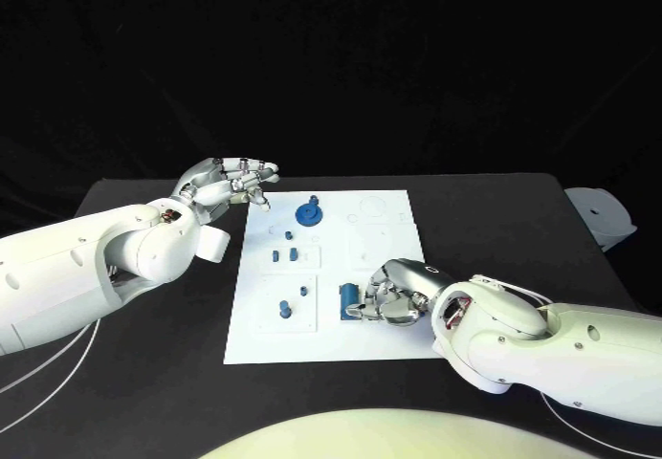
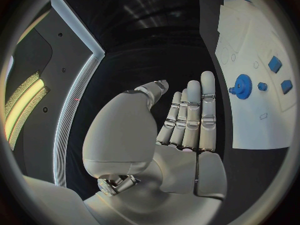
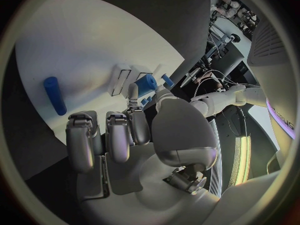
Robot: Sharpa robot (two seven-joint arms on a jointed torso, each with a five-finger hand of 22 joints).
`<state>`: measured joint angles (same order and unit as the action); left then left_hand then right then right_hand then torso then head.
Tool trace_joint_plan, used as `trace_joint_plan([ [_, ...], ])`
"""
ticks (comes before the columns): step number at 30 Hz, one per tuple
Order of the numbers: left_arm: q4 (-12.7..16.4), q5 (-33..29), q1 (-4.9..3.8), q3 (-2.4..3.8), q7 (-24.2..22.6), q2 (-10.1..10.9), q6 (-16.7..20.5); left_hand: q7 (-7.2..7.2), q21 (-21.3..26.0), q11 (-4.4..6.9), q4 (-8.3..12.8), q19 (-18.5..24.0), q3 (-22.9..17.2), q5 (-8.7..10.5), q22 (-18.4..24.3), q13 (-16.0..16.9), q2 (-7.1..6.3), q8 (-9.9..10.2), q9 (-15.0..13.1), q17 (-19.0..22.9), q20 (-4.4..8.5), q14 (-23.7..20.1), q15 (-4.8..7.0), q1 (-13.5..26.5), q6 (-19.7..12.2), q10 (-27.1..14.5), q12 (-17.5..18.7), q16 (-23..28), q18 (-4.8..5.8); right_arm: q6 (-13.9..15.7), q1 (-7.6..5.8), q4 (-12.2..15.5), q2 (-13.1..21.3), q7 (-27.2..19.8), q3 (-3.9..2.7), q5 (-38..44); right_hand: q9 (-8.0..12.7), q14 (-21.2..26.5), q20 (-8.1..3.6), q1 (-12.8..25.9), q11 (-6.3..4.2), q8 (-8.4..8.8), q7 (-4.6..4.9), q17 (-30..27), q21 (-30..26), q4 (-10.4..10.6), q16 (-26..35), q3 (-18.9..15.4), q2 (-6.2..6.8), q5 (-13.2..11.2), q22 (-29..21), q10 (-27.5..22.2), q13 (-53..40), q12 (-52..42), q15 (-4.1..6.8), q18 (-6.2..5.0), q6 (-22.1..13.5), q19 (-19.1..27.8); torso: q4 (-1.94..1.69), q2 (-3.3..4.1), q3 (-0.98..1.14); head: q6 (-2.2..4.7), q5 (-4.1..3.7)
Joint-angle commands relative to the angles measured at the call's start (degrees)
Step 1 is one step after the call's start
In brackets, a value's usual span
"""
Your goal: Assemble the parts on the task board
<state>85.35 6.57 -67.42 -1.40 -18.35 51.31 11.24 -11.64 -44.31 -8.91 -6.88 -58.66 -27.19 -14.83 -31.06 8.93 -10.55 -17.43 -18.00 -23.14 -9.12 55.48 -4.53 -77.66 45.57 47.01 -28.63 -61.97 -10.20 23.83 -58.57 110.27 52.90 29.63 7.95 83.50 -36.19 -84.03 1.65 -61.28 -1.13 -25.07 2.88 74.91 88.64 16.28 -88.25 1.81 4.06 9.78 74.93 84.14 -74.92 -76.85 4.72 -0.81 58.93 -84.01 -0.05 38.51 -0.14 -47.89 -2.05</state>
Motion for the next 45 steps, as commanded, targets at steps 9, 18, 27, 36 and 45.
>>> trace_joint_plan([
  [9, 0.1, -0.2, -0.03, 0.03, -0.1, -0.1, -1.0, -0.95, 0.4, -0.01, -0.5, 0.1, -0.1, -0.23, 0.1, 0.1, 0.17, -0.3, -0.1, 0.1, -0.19, -0.3, 0.03, 0.6, -0.4, -0.4, -0.3, -0.3, -0.31, -1.2, 0.07, -1.6, -0.2, -0.6, 0.01, 1.4, -0.1, -5.1, -0.47, -1.9, -0.43, 0.08, -0.25, 10.5, 0.4, 0.3, -0.2, -0.1, -1.18, 1.2, 14.8, 1.5, -6.2, -0.2, 0.33, 0.62, -0.1, -5.7, -0.15, 0.0, -0.04, -0.01, -0.14],
  [18, 0.1, -0.2, -0.03, 0.03, 0.1, -0.1, -1.1, -0.95, 0.4, -0.01, -0.6, 0.1, -0.1, -0.23, 0.1, 0.1, 0.2, -0.3, -0.1, 0.1, -0.2, -0.3, 0.03, 0.7, -0.4, -0.5, -0.3, -0.3, -0.31, -2.4, 0.05, -2.1, -0.4, -0.8, 0.01, 1.9, 0.1, -5.0, -0.5, -8.0, -0.39, 0.69, -0.18, 10.1, -0.1, -0.7, -0.1, 0.5, -0.85, -0.8, 14.7, 1.4, -6.3, 0.0, 0.33, 0.52, -0.3, -5.6, -0.05, 0.01, -0.1, 0.04, -0.04],
  [27, 0.1, -0.1, -0.03, 0.03, 0.3, 0.1, -1.2, -0.94, 0.5, 0.0, -0.6, 0.1, -0.1, -0.25, 0.1, 0.1, 0.29, -0.4, -0.1, 0.1, -0.21, -0.4, 0.03, 0.6, -0.4, -0.5, -0.4, -0.3, -0.32, -3.3, 0.05, -1.8, -0.2, -1.8, 0.02, 1.7, 0.4, -5.0, -0.37, -11.0, -0.22, 1.25, 0.04, 9.9, -0.5, -0.6, 0.0, 0.7, 0.41, -3.5, 14.6, 1.2, -6.3, 0.3, 0.19, 0.44, -0.4, -5.5, -0.09, 0.01, -0.06, -0.14, -0.03],
  [36, 0.1, -0.1, -0.03, 0.03, 0.3, 0.1, -1.3, -0.94, 0.5, 0.0, -0.6, 0.1, -0.1, -0.25, 0.1, 0.1, 0.29, -0.4, -0.1, 0.1, -0.21, -0.4, 0.03, 0.6, -0.4, -0.5, -0.4, -0.3, -0.32, -2.5, 0.05, -1.7, -0.3, -2.1, 0.02, 1.1, 0.4, -5.0, -0.23, -10.3, -0.02, 1.38, 0.25, 9.9, -0.7, 0.3, 0.1, 0.0, 0.81, -4.4, 14.5, 1.2, -6.3, 0.3, 0.01, 0.42, -0.3, -5.4, -0.03, 0.02, -0.04, -0.21, 0.0],
  [45, 0.1, -0.1, -0.03, 0.03, 0.3, 0.1, -1.3, -0.94, 0.5, 0.0, -0.6, 0.1, -0.1, -0.25, 0.1, 0.1, 0.29, -0.4, -0.1, 0.1, -0.21, -0.4, 0.03, 0.6, -0.4, -0.5, -0.4, -0.3, -0.32, 2.3, -0.02, -0.5, 1.5, -3.5, 0.01, 0.5, 0.5, -5.0, -0.16, -9.1, 0.03, 1.5, 0.29, 9.8, -1.0, 0.5, 0.1, -0.4, 0.22, -4.3, 14.5, 1.2, -6.3, 0.3, -0.04, 0.35, -0.3, -5.4, -0.02, -0.03, -0.03, -0.03, -0.23],
])
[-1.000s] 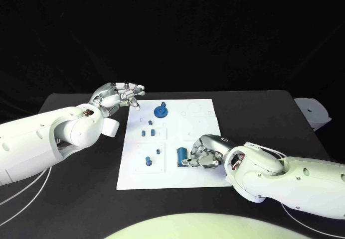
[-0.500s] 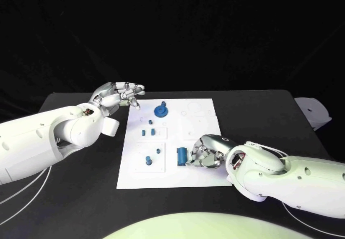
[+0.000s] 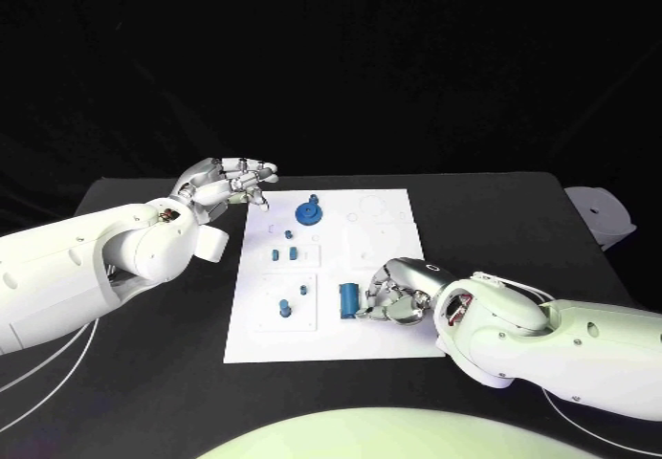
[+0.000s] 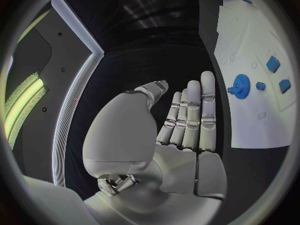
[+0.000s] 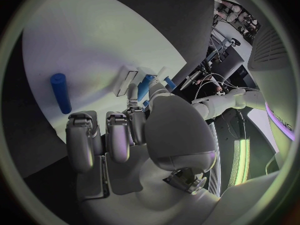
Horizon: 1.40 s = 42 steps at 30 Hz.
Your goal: Assemble the parts on the task board
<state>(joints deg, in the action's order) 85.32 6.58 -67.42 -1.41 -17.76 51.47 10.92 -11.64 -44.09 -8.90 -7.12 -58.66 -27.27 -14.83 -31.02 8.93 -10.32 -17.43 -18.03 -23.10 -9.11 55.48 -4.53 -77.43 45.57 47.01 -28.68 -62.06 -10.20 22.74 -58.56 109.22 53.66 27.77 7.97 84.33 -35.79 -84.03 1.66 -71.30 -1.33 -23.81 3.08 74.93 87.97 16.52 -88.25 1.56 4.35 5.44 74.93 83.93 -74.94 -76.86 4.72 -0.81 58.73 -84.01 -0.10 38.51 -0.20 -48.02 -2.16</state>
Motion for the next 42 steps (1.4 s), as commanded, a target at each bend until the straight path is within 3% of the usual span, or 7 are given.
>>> trace_joint_plan([
  [1, 0.1, -0.1, -0.03, 0.03, -0.3, -0.1, -1.0, -0.94, 0.2, -0.01, -0.4, 0.1, 0.0, -0.25, 0.1, 0.1, 0.06, -0.4, -0.1, 0.1, -0.21, -0.4, 0.02, 0.4, -0.4, -0.5, -0.4, -0.2, -0.31, 4.0, -0.16, 1.0, 1.3, -2.1, -0.02, -0.8, 0.0, -5.0, -0.16, 1.0, 0.23, 0.25, 0.09, 9.7, -0.2, 0.2, 0.1, -0.2, -0.14, 0.2, 14.5, 1.4, -6.3, 0.4, -0.04, 0.36, -0.1, -5.4, 0.01, -0.01, 0.05, 0.12, -0.13],
  [9, 0.1, -0.1, -0.03, 0.02, -0.3, -0.1, -1.0, -0.94, 0.2, -0.01, -0.4, 0.1, 0.0, -0.25, 0.1, 0.1, 0.06, -0.4, -0.1, 0.1, -0.21, -0.4, 0.02, 0.4, -0.4, -0.5, -0.4, -0.2, -0.31, 4.7, -2.07, 3.6, 7.3, -4.8, -0.06, -4.5, 0.1, -5.0, -0.15, -0.2, 0.22, 0.63, 0.12, 9.8, -0.4, -0.2, 0.1, 0.1, -0.63, 1.6, 14.4, 1.1, -5.9, 1.1, -0.03, 0.33, -0.5, -5.3, 0.17, -0.1, -0.05, 0.1, -0.67],
  [16, 0.2, -0.1, -0.03, 0.02, -0.5, -0.2, -1.1, -0.94, 0.2, -0.01, -0.4, 0.1, 0.0, -0.25, 0.1, 0.1, 0.06, -0.4, -0.1, 0.1, -0.21, -0.4, 0.02, 0.4, -0.4, -0.5, -0.4, -0.2, -0.31, 3.3, -2.42, 3.2, 11.1, -4.4, 0.02, -2.9, 0.6, -4.9, 0.07, -0.9, 0.7, 1.81, 0.72, 9.7, -0.8, 0.0, 0.1, 0.0, -0.38, 2.2, 14.3, 0.0, -4.3, 3.7, -0.38, 0.25, -1.6, -5.2, 0.17, -0.04, 0.08, 0.23, -1.58],
  [21, 0.3, -0.1, -0.03, 0.02, -0.6, -0.3, -1.0, -0.94, 0.2, -0.01, -0.4, 0.1, 0.0, -0.25, 0.1, 0.1, 0.06, -0.4, -0.1, 0.1, -0.21, -0.4, 0.02, 0.4, -0.4, -0.5, -0.4, -0.2, -0.31, 2.9, -1.92, 2.6, 12.2, -2.9, 0.23, -0.4, 0.7, -4.9, 0.16, -0.7, 0.84, 2.07, 0.86, 9.8, -0.7, 0.0, 0.1, -0.3, -0.15, 1.9, 14.3, 0.0, -4.3, 3.9, -0.51, 0.27, -1.8, -5.2, 0.25, -0.04, 0.02, 0.46, -1.96],
  [24, 0.3, -0.1, -0.03, 0.02, -0.6, -0.3, -1.1, -0.94, 0.2, -0.01, -0.4, 0.1, 0.0, -0.25, 0.1, 0.1, 0.06, -0.4, -0.1, 0.1, -0.21, -0.4, 0.02, 0.4, -0.4, -0.5, -0.4, -0.2, -0.31, 2.9, -1.32, 2.5, 12.6, -1.8, 0.3, 1.3, 0.7, -4.9, 0.17, -0.7, 0.86, 2.09, 0.87, 9.7, -0.9, 0.0, 0.1, -0.3, -0.11, 1.8, 14.3, -0.1, -4.2, 4.0, -0.52, 0.24, -1.8, -5.2, 0.06, -0.04, 0.01, 0.38, -2.48],
  [33, 0.3, -0.1, -0.03, 0.02, -0.5, -0.4, -1.2, -0.93, 0.3, 0.0, -0.4, 0.1, -0.1, -0.26, 0.1, 0.0, 0.07, -0.5, -0.1, 0.1, -0.21, -0.5, 0.04, 0.3, -0.5, -0.6, -0.6, -0.3, -0.33, 1.0, -0.51, 1.6, 12.4, 1.2, 0.41, 4.5, 0.8, -4.8, 0.32, 0.0, 0.96, 2.3, 0.96, 9.3, -1.2, 0.2, 0.3, -0.9, 0.02, 1.3, 14.2, -0.2, -4.0, 4.4, -0.66, 0.18, -1.6, -5.1, 0.07, -0.05, -0.11, 0.3, -2.44],
  [42, 0.2, -0.1, -0.03, 0.02, -0.5, -0.3, -1.2, -0.93, 0.3, 0.0, -0.4, 0.1, -0.1, -0.26, 0.1, 0.0, 0.07, -0.5, -0.1, 0.1, -0.21, -0.5, 0.04, 0.3, -0.5, -0.6, -0.6, -0.3, -0.33, -0.1, 0.52, 0.3, 11.2, 2.1, 0.5, 6.8, 0.8, -4.8, 0.34, 0.0, 0.96, 2.31, 0.95, 9.2, -1.4, 0.1, 0.3, -0.9, 0.0, 1.3, 14.2, -0.3, -3.9, 4.6, -0.66, 0.14, -1.6, -5.1, 0.13, 0.02, 0.0, 0.1, -2.15],
])
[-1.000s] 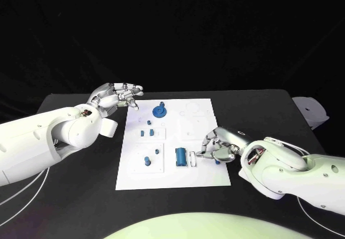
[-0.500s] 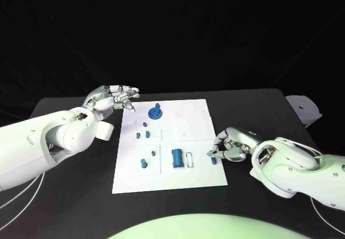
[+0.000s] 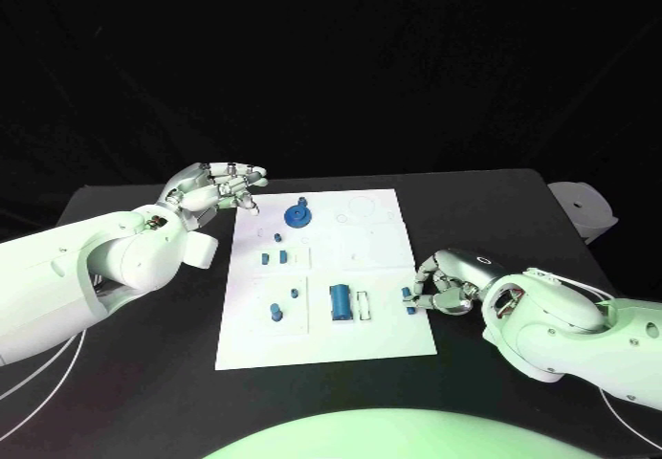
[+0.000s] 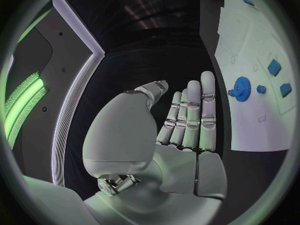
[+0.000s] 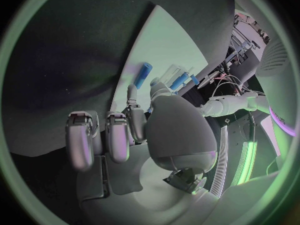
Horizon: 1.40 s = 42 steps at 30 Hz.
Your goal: Assemble the parts on the task board
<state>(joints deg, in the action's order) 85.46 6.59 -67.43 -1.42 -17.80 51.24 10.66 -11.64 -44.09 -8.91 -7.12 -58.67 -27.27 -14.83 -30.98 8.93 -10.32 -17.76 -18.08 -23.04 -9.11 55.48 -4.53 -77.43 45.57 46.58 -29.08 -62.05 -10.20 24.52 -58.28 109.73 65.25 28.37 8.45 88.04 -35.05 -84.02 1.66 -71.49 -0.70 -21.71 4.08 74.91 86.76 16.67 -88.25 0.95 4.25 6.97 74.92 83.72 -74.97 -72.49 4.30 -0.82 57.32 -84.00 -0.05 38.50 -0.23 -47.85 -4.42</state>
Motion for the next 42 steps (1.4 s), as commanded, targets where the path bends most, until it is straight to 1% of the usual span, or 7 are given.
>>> trace_joint_plan([
  [1, 0.1, -0.1, -0.02, 0.03, -0.4, 0.0, -1.0, -0.93, 0.3, 0.01, -0.4, 0.1, -0.1, -0.26, 0.0, 0.0, 0.07, -0.2, -0.1, 0.1, -0.22, -0.5, 0.04, 0.3, -0.5, -0.2, -0.2, -0.3, -0.33, -1.9, 0.34, -0.4, -0.6, 1.5, 0.02, 3.2, 0.1, -4.8, 0.33, 0.2, 0.34, 0.2, -0.05, 9.3, -0.2, 0.0, 0.3, -0.3, 0.1, -0.2, 14.2, -0.1, -3.8, 0.2, -0.24, 0.15, -0.2, -5.1, 0.1, 0.03, 0.02, -0.06, 0.11],
  [11, 0.2, -0.1, -0.02, 0.03, -0.4, 0.0, -1.2, -0.94, 0.3, 0.0, -0.4, 0.1, -0.1, -0.24, 0.1, 0.0, 0.08, -0.3, -0.1, 0.1, -0.23, -0.5, 0.03, 0.3, -0.5, -0.2, -0.3, -0.4, -0.33, -2.4, 1.38, -2.3, -2.9, 1.5, 0.03, 3.5, 0.1, -4.8, 0.39, -1.1, 0.27, 0.39, -0.14, 9.3, -0.2, -0.4, 0.3, 0.2, -0.41, 0.1, 14.2, 0.0, -3.9, 0.2, -0.21, 0.15, 0.0, -5.1, 0.04, 0.06, 0.05, -0.22, 0.3],
  [20, 0.2, -0.1, -0.02, 0.03, -0.3, 0.1, -1.2, -0.94, 0.3, 0.0, -0.4, 0.1, -0.1, -0.24, 0.1, 0.0, 0.08, -0.3, -0.1, 0.1, -0.23, -0.5, 0.03, 0.3, -0.5, -0.2, -0.3, -0.4, -0.33, -3.9, 1.93, -3.1, -4.1, 1.6, 0.04, 4.5, 1.0, -4.9, -0.03, -11.7, -0.29, 1.85, -0.72, 9.7, 0.1, -3.6, 0.2, 7.2, -2.22, -2.0, 14.3, -0.1, -4.0, 0.2, 0.31, 0.2, 0.8, -5.1, 0.07, 0.01, -0.01, -0.33, 0.41],
  [25, 0.3, -0.1, -0.02, 0.03, -0.3, 0.2, -1.2, -0.94, 0.3, 0.0, -0.4, 0.1, -0.1, -0.24, 0.1, 0.0, 0.08, -0.3, -0.1, 0.1, -0.23, -0.5, 0.03, 0.3, -0.5, -0.2, -0.3, -0.4, -0.33, -5.6, 2.02, -3.3, -4.3, 1.8, 0.05, 6.1, 1.0, -4.9, -0.2, -14.8, -0.43, 2.15, -0.85, 9.8, 0.1, -6.2, 0.2, 14.3, -0.23, 1.7, 14.3, -0.3, -4.0, 0.5, 0.44, 0.21, 1.5, -5.1, 0.08, -0.03, -0.04, -0.45, 0.49],
  [32, 0.3, -0.1, -0.03, 0.03, -0.1, 0.3, -1.3, -0.94, 0.3, 0.0, -0.5, 0.1, -0.1, -0.25, 0.1, 0.0, 0.11, -0.3, -0.1, 0.1, -0.23, -0.5, 0.02, 0.3, -0.5, -0.2, -0.4, -0.4, -0.33, -7.7, 2.06, -3.3, -4.4, 2.1, 0.05, 7.8, -0.2, -4.9, 0.08, -9.6, -0.13, 1.77, -0.48, 9.9, -0.1, -9.2, 0.2, 25.5, 4.04, 2.8, 14.2, -0.1, -4.0, 0.8, 0.12, 0.16, 1.7, -5.1, 0.08, -0.03, -0.06, -0.51, 0.52],
  [37, 0.3, -0.1, -0.03, 0.03, -0.1, 0.3, -1.4, -0.94, 0.3, 0.0, -0.5, 0.1, -0.1, -0.25, 0.1, 0.0, 0.11, -0.3, -0.1, 0.1, -0.23, -0.5, 0.02, 0.3, -0.5, -0.2, -0.4, -0.4, -0.33, -5.3, 2.04, -2.3, -4.2, 2.2, 0.03, 6.4, -1.6, -5.0, 0.02, -4.5, -0.24, 1.09, -0.59, 10.1, 0.1, -9.7, 0.2, 29.7, 4.75, 7.6, 14.3, 0.1, -3.9, 0.9, 0.22, 0.22, 0.9, -5.2, 0.09, -0.08, -0.02, -0.42, 0.57],
  [42, 0.3, -0.1, -0.03, 0.03, 0.0, 0.3, -1.4, -0.94, 0.3, 0.0, -0.5, 0.1, -0.1, -0.25, 0.1, 0.0, 0.11, -0.3, -0.1, 0.1, -0.23, -0.5, 0.02, 0.3, -0.5, -0.2, -0.4, -0.4, -0.33, -2.1, 1.47, -0.6, -4.0, 2.4, -0.1, 5.0, -1.9, -5.0, 0.0, -3.3, -0.23, 0.92, -0.6, 10.2, 0.5, -9.7, 0.2, 30.3, 4.88, 7.9, 14.4, 0.2, -4.0, 0.8, 0.23, 0.28, 0.8, -5.3, 0.02, -0.04, -0.04, -0.32, 0.58],
])
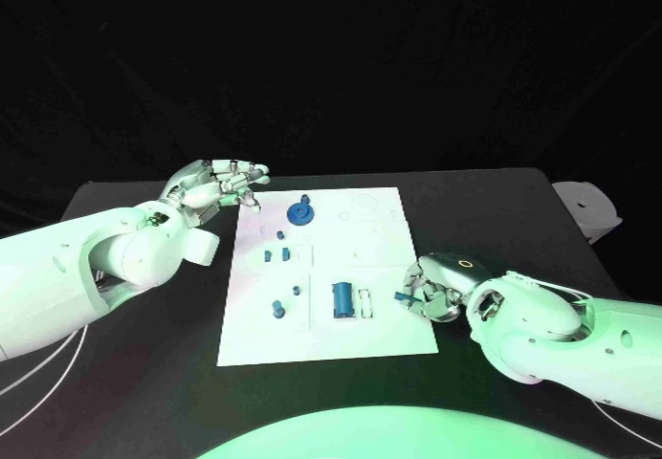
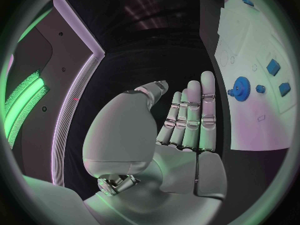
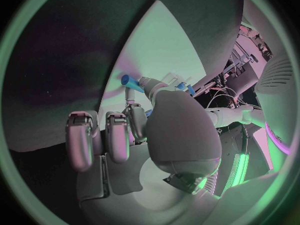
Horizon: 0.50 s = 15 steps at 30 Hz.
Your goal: Assemble the parts on the task board
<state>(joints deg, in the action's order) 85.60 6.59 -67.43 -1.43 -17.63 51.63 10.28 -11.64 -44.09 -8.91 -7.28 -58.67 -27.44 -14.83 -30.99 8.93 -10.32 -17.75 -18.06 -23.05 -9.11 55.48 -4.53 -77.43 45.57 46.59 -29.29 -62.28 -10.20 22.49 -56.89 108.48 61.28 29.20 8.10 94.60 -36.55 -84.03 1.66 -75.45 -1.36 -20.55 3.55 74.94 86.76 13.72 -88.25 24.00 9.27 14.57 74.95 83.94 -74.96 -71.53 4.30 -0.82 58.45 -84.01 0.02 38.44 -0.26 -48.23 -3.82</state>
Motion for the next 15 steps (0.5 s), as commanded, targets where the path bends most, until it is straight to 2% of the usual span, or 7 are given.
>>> trace_joint_plan([
  [1, 0.2, -0.1, -0.03, 0.04, -0.2, -0.1, -1.0, -0.94, 0.3, 0.0, -0.3, 0.1, 0.1, -0.25, 0.1, 0.0, 0.11, -0.3, -0.1, 0.1, -0.23, -0.5, 0.02, 0.3, -0.5, -0.3, -0.2, -0.2, -0.34, 0.6, -0.14, 1.0, 0.0, 1.6, 0.23, -1.8, -0.4, -5.0, -0.01, 0.7, 0.42, -0.26, -0.08, 10.2, 0.5, -6.8, 0.2, 7.3, -0.14, 0.3, 14.4, 0.0, -4.0, -0.2, 0.23, 0.29, -0.4, -5.3, -0.05, 0.04, -0.01, 0.07, -0.02],
  [8, 0.2, 0.0, -0.03, 0.04, -0.2, -0.2, -1.1, -0.94, 0.3, 0.0, -0.3, 0.1, 0.1, -0.25, 0.1, 0.0, 0.11, -0.3, -0.1, 0.1, -0.23, -0.5, 0.02, 0.3, -0.5, -0.3, -0.2, -0.2, -0.34, 4.0, -1.08, 2.5, -1.0, 1.6, 0.12, -3.6, -0.6, -5.0, -0.03, 1.3, 0.38, -0.39, -0.14, 10.4, 1.1, -6.9, 0.1, 7.6, -0.04, 0.5, 14.5, 0.1, -4.2, -0.5, 0.26, 0.4, -0.3, -5.4, -0.04, 0.1, 0.02, -0.01, 0.14],
  [15, 0.2, 0.0, -0.03, 0.04, -0.2, -0.2, -1.2, -0.94, 0.3, 0.0, -0.3, 0.1, 0.1, -0.25, 0.1, 0.0, 0.11, -0.3, -0.1, 0.1, -0.23, -0.5, 0.02, 0.3, -0.5, -0.3, -0.2, -0.2, -0.34, 5.1, -1.28, 2.4, -2.7, 1.7, 0.1, -6.3, -0.8, -5.0, -0.06, 2.3, 0.34, -0.51, -0.18, 10.4, 1.0, -6.8, 0.1, 7.9, 0.15, 0.3, 14.5, 0.2, -4.2, -0.5, 0.3, 0.39, -0.3, -5.4, 0.02, 0.09, 0.0, -0.18, 0.21],
])
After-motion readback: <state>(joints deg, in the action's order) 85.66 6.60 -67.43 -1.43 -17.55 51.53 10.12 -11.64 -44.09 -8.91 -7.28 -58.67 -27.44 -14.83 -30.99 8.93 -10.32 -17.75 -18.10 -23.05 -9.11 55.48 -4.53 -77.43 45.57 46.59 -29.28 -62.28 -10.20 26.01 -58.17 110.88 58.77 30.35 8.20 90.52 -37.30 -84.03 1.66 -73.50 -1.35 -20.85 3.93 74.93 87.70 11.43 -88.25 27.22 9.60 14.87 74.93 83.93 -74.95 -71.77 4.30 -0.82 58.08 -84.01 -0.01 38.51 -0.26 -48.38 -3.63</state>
